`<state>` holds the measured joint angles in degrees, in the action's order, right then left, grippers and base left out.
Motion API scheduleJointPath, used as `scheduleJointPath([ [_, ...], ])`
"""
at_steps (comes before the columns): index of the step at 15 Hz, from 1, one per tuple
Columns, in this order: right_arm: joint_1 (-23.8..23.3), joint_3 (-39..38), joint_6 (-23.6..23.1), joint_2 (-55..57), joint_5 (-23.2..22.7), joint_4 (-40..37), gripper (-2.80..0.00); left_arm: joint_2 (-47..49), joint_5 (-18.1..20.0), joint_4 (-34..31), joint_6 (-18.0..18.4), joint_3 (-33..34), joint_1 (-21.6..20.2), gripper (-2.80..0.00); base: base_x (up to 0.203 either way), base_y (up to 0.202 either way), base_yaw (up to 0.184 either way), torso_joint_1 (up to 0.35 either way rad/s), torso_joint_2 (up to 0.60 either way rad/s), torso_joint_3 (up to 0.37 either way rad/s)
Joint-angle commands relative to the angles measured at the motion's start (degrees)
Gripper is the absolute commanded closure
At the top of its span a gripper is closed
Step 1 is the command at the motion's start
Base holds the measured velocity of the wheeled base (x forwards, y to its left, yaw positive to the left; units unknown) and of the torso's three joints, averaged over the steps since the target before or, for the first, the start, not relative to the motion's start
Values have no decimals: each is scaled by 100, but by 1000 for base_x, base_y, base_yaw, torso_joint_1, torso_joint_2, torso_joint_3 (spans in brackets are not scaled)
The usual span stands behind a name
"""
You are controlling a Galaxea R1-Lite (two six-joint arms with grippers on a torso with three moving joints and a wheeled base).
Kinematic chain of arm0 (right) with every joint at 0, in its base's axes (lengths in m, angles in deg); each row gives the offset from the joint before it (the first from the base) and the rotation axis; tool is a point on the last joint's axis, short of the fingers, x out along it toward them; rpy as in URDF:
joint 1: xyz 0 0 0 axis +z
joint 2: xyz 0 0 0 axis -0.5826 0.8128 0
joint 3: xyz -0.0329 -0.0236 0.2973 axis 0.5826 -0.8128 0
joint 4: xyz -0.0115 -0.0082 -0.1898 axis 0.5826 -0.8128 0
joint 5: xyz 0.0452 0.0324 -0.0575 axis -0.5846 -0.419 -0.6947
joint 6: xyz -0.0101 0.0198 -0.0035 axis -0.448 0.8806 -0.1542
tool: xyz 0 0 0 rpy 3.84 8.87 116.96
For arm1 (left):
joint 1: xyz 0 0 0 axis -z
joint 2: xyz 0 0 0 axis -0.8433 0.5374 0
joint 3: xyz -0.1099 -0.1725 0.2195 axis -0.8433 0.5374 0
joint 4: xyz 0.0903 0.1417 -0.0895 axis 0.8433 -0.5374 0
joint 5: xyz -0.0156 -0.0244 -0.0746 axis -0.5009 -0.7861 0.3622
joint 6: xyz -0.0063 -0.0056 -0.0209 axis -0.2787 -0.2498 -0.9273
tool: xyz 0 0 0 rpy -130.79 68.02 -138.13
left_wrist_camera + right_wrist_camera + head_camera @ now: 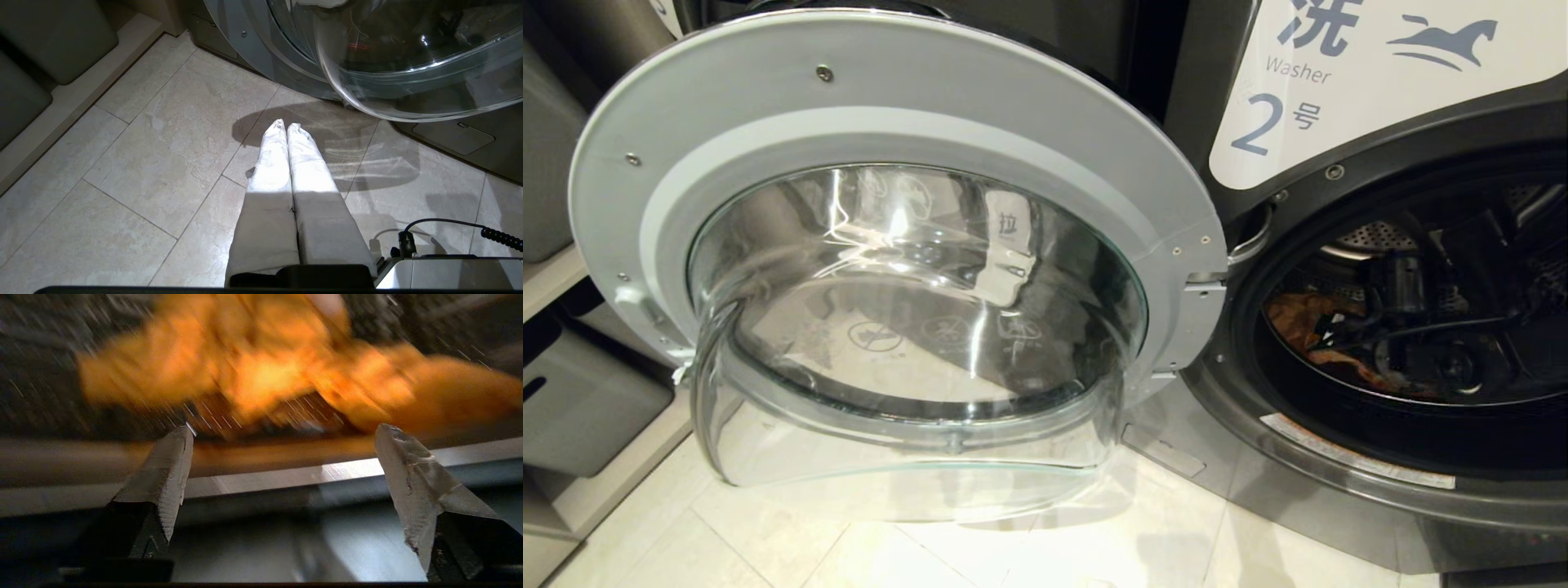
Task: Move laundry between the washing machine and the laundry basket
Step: Pick a cloth and place it into the basket
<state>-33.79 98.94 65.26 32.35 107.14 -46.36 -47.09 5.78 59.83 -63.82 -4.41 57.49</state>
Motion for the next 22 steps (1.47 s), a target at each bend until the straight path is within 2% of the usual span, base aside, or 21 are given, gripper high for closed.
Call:
scheduleJointPath([
  [1, -9, 668, 30, 519, 19, -160, -280, 7, 0, 0, -1, 2, 0, 0, 0, 0, 0, 0, 0, 0],
  [6, -72, 2626, 277, 1344, 27, -1563, -280, 7, 0, 0, -1, 2, 0, 0, 0, 0, 0, 0, 0, 0],
  [11, -131, 3734, 372, 1824, 65, -2427, -280, 7, 0, 0, -1, -4, 0, 0, 0, 0, 0, 0, 0, 0],
  [14, -224, 4637, 514, 2131, 73, -3281, -280, 7, 0, 0, -1, 2, 0, 0, 0, 0, 0, 0, 0, 0],
  [15, -290, 4778, 528, 2278, 112, -3487, -280, 7, 0, 0, -1, 2, 0, 0, 0, 0, 0, 0, 0, 0],
  [22, -500, 4805, 549, 2652, 169, -3642, -280, 7, 0, 0, -1, 2, 0, 0, 0, 0, 0, 0, 0, 0],
])
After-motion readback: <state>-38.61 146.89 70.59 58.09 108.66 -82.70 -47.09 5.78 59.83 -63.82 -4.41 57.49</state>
